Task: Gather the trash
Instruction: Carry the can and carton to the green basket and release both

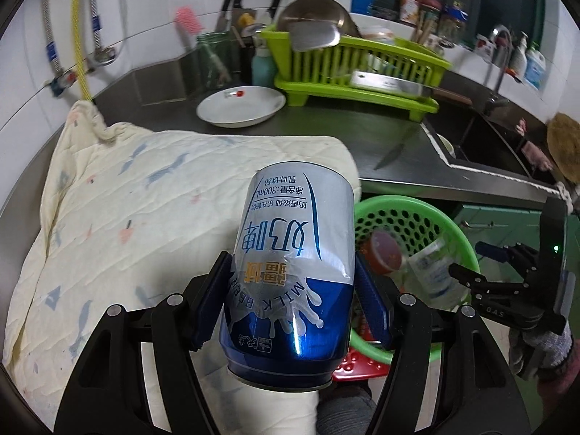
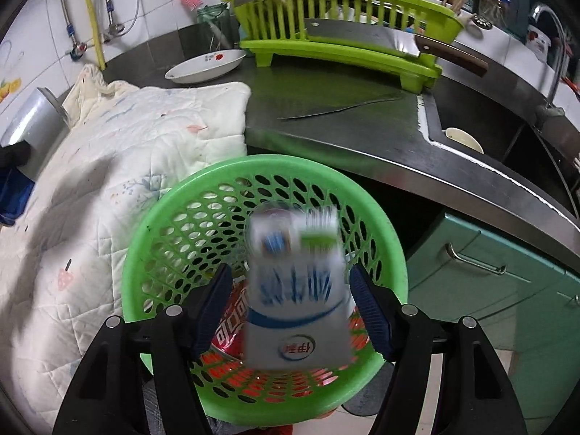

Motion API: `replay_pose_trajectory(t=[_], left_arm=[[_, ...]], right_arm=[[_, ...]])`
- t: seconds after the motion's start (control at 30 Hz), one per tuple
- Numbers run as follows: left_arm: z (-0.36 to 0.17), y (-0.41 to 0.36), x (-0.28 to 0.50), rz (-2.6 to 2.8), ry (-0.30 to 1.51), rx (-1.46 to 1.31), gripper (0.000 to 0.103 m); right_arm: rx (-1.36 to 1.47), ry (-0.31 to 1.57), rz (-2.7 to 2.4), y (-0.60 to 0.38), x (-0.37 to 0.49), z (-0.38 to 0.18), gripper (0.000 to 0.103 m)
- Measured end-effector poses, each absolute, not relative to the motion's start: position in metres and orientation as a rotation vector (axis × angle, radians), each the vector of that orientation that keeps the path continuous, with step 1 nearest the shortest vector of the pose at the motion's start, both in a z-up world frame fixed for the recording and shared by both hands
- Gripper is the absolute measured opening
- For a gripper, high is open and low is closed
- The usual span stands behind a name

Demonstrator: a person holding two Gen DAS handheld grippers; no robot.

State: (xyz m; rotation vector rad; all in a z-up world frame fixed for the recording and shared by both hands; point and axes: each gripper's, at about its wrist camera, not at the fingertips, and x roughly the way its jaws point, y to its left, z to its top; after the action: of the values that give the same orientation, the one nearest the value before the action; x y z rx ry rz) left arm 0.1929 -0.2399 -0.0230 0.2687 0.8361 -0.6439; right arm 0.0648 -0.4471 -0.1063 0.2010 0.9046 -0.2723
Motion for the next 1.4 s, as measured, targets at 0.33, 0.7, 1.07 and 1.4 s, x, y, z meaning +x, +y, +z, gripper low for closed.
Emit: replay_pose_trajectory(t=[0.33, 0.7, 1.07, 1.4], left_arm=[[-0.041, -0.284, 0.180, -0.698, 0.867, 0.294, 0.065], [-0.080, -0.317, 0.181, -0.686, 0.944, 0.324, 0.066], [-0.121, -0.335, 0.196, -0.650, 1.038, 0.332, 0.068], [-0.123, -0.330, 0.196, -0.655, 1.041, 0.309, 0.073]], right_arm=[[0.233, 0.848, -0.263, -0.455, 0.042, -0.089, 0.068], [0.243, 0.819, -0.268, -0.456, 0.022, -0.082, 0.069], [0.257, 0.821, -0.265, -0.455, 0.015, -0.086, 0.069], [0.263, 0.820, -0.266, -0.451, 0.014, -0.087, 0.070]])
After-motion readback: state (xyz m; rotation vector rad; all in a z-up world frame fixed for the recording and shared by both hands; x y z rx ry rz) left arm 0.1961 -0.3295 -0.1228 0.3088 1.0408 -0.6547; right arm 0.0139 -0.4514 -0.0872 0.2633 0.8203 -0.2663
